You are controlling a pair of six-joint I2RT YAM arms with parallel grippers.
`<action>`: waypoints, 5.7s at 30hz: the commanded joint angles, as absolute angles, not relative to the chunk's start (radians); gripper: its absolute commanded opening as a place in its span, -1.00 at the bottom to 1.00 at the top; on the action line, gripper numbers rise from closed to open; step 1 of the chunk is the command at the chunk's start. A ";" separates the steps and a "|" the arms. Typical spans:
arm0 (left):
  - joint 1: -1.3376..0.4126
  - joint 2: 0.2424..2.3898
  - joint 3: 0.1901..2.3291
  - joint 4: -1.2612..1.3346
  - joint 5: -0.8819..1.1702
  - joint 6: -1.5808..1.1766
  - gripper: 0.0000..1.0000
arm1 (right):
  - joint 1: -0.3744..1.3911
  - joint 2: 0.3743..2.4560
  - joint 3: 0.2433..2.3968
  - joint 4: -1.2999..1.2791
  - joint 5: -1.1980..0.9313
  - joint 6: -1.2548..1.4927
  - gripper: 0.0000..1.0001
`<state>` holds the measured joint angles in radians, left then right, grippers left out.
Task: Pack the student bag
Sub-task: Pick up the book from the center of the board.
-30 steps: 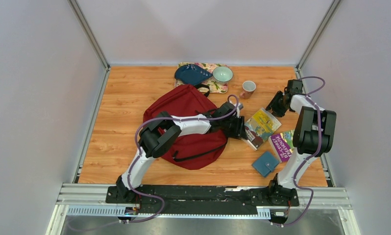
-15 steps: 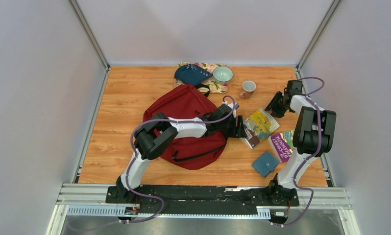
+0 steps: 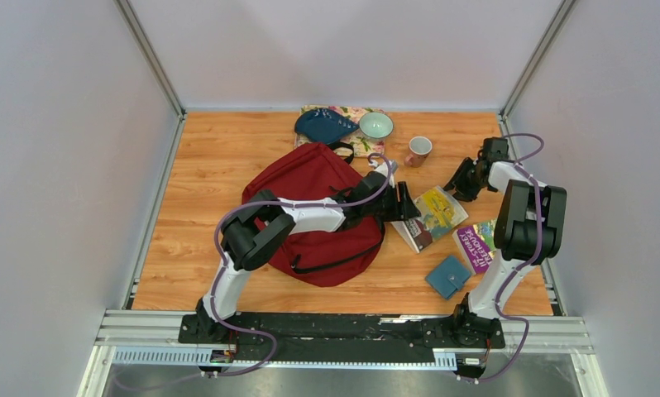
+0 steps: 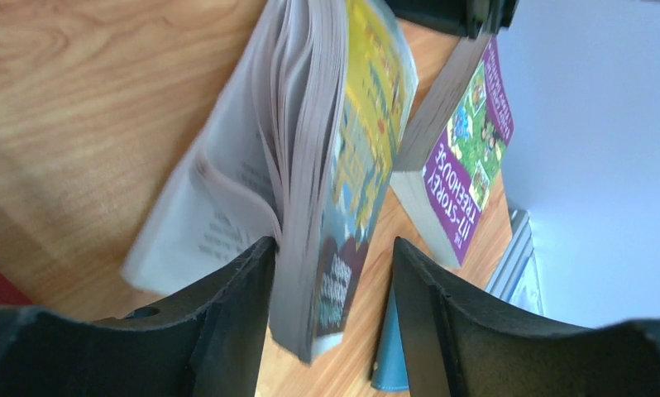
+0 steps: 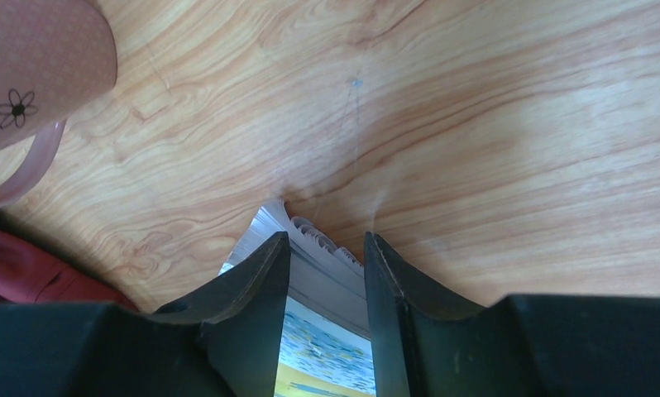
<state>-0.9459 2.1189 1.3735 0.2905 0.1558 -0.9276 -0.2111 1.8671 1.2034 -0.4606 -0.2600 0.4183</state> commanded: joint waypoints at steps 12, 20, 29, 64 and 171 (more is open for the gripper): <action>-0.930 2.094 1.456 0.275 0.139 -0.919 -0.63 | -0.184 1.828 1.181 -0.548 -0.348 0.414 -0.21; -0.930 2.186 1.612 0.101 0.305 -0.769 0.21 | -0.183 1.770 1.193 -0.549 -0.336 0.422 0.18; -0.916 2.184 1.620 0.015 0.337 -0.603 0.28 | -0.189 1.523 1.143 -0.615 -0.206 0.459 0.34; -0.907 2.250 1.612 -0.043 0.405 -0.506 0.31 | -0.144 1.216 0.607 -0.476 -0.308 0.589 0.36; -0.719 1.361 0.795 0.781 0.563 -0.954 0.51 | 0.080 0.873 0.667 0.341 -1.003 1.032 -1.00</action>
<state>-0.7086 1.4288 0.8047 0.7952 0.5915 -1.0252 0.0605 0.9199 0.6418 0.2150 -0.9379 0.9901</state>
